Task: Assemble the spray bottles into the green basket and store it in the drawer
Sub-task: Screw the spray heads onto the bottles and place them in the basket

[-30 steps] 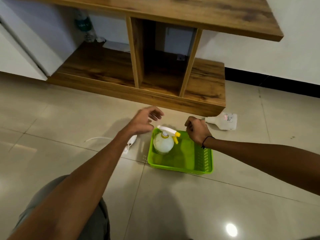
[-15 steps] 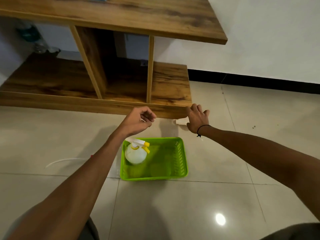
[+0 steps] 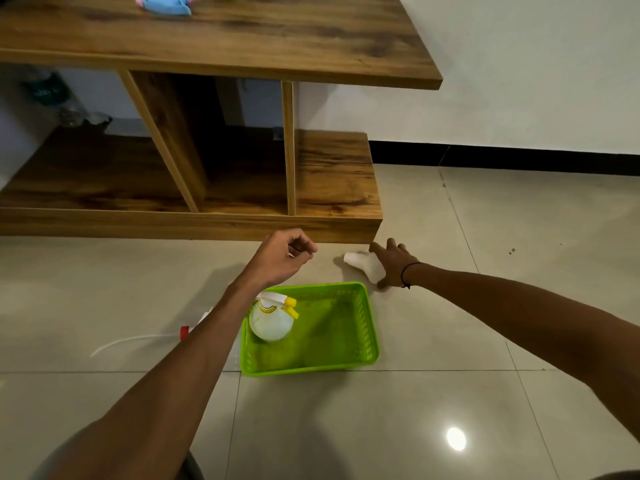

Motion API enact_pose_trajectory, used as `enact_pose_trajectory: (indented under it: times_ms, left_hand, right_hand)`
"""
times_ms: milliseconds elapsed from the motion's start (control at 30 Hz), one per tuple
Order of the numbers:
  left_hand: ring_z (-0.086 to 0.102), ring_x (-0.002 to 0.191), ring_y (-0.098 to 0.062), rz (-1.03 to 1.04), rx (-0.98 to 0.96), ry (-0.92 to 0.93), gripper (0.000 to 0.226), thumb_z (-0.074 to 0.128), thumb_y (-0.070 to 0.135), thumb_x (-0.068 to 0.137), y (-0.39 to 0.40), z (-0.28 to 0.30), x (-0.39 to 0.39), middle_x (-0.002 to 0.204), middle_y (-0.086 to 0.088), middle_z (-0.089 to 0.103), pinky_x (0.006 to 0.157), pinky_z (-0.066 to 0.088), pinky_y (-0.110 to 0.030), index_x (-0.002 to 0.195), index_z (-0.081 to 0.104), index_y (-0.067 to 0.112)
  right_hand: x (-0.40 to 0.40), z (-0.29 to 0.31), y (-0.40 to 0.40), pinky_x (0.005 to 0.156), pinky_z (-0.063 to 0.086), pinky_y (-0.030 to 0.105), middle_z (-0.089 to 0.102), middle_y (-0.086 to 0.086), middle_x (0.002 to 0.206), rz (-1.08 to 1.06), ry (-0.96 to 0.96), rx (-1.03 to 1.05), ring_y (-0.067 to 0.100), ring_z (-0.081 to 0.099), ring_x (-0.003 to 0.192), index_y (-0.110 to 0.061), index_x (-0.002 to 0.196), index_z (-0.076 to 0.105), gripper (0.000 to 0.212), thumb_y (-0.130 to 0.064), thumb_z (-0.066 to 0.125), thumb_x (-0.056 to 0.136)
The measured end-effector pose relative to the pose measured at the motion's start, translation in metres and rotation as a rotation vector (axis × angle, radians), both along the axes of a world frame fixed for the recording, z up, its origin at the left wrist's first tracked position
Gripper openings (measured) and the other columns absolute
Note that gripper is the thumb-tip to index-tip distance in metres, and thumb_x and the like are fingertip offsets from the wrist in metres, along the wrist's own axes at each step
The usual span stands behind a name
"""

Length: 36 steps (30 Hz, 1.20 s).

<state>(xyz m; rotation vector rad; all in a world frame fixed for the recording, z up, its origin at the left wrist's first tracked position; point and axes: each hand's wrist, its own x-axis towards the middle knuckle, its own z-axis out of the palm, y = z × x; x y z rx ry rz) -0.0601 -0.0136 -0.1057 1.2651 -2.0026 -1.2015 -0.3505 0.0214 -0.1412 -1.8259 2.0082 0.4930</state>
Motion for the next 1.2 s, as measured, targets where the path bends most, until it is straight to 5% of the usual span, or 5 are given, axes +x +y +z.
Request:
enact_pose_trajectory:
  times_ms: [233,533,767,1000,1200]
  left_hand:
    - [0.074,0.091,-0.016,0.104,-0.005,-0.026,0.022,0.068,0.001,0.093,-0.002,0.004,0.031,0.091,0.000,0.080,0.083,0.060,-0.034,0.092,0.076,0.021]
    - [0.075,0.098,-0.023,0.269,-0.017,-0.100,0.015,0.068,0.002,0.092,0.001,0.016,0.103,0.092,0.000,0.079,0.086,0.058,-0.033,0.097,0.078,0.012]
    - [0.073,0.099,-0.019,0.241,-0.016,-0.458,0.022,0.066,0.012,0.091,0.024,-0.011,0.170,0.106,0.007,0.077,0.087,0.060,-0.037,0.105,0.075,0.027]
    - [0.054,0.138,-0.035,0.086,0.147,-0.770,0.076,0.072,0.026,0.093,0.056,-0.058,0.199,0.153,-0.012,0.047,0.110,0.049,-0.048,0.159,0.037,0.020]
    - [0.057,0.133,-0.039,0.003,0.107,-0.885,0.074,0.071,0.011,0.093,0.082,-0.091,0.192,0.147,-0.017,0.046,0.105,0.052,-0.049,0.158,0.036,0.007]
  right_hand:
    - [0.026,0.028,-0.017,0.100,0.051,0.058,0.045,0.011,0.139,0.107,-0.272,-0.197,0.038,0.048,0.126,-0.023,0.146,0.042,0.093,-0.036,0.093,0.069]
    - [0.088,0.039,-0.047,0.109,0.047,0.053,0.041,0.003,0.148,0.257,-0.437,-0.271,0.031,0.044,0.133,-0.031,0.149,0.037,0.096,-0.041,0.091,0.070]
    - [0.153,0.040,-0.065,0.108,0.043,0.045,0.043,-0.001,0.144,0.458,-0.501,-0.243,0.026,0.047,0.131,-0.029,0.149,0.041,0.096,-0.037,0.093,0.069]
    - [0.201,0.033,-0.070,0.112,0.042,0.044,0.046,-0.001,0.144,0.564,-0.518,-0.211,0.025,0.046,0.134,-0.030,0.149,0.043,0.096,-0.034,0.094,0.068]
    - [0.210,0.026,-0.073,0.110,0.042,0.043,0.047,-0.001,0.140,0.573,-0.512,-0.213,0.024,0.046,0.133,-0.032,0.148,0.042,0.097,-0.037,0.094,0.066]
